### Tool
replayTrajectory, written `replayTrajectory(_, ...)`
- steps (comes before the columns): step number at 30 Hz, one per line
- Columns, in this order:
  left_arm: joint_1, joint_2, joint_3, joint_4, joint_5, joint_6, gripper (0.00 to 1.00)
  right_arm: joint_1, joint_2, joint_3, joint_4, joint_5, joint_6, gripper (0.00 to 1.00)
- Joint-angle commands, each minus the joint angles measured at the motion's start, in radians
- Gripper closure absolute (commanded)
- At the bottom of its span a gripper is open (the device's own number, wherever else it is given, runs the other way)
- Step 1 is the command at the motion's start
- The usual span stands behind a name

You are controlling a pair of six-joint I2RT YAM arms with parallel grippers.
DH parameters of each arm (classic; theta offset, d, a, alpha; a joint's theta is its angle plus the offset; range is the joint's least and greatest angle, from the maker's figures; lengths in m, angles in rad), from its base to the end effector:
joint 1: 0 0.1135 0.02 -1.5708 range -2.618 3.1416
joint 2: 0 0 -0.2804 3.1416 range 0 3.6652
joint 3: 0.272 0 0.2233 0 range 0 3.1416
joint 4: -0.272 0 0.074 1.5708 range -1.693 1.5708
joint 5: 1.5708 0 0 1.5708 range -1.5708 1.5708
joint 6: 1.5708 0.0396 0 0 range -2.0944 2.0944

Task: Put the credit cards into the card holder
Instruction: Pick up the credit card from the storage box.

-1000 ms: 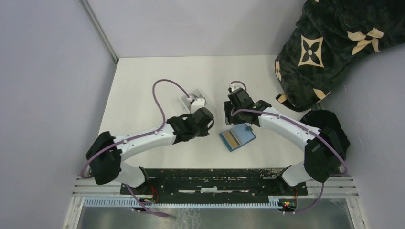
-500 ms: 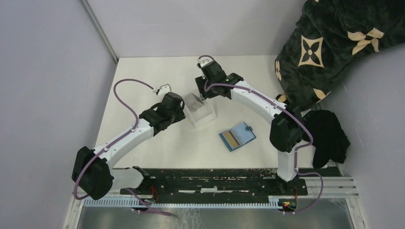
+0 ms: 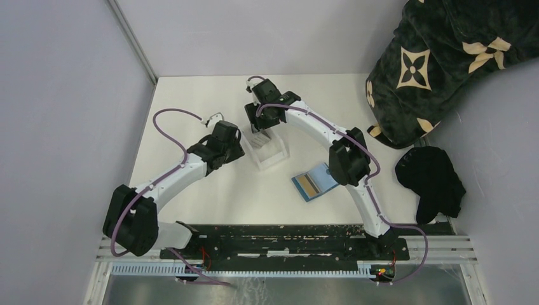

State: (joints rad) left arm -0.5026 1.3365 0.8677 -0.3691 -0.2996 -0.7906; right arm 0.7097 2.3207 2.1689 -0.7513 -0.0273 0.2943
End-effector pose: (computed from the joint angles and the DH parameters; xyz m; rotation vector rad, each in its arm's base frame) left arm 0.2236 -0.1096 0.2595 -0.4764 2.3279 -0.2627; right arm 0.3809 0.3287 0.2563 -0.5338 2.4748 0.4528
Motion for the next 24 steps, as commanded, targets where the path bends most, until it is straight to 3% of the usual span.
replayTrajectory(1,0.021,0.015,-0.016,0.087,0.040,-0.009,0.54,-0.005,0.028,0.077,0.009,-0.075,0.035,0.39)
replayTrajectory(15,0.067,0.069,-0.040,0.198,0.142,0.012,0.56,-0.101,0.054,-0.036,0.156,-0.342,0.200,0.42)
replayTrajectory(24,0.089,0.138,-0.005,0.221,0.183,0.027,0.57,-0.105,0.091,-0.011,0.124,-0.370,0.200,0.43)
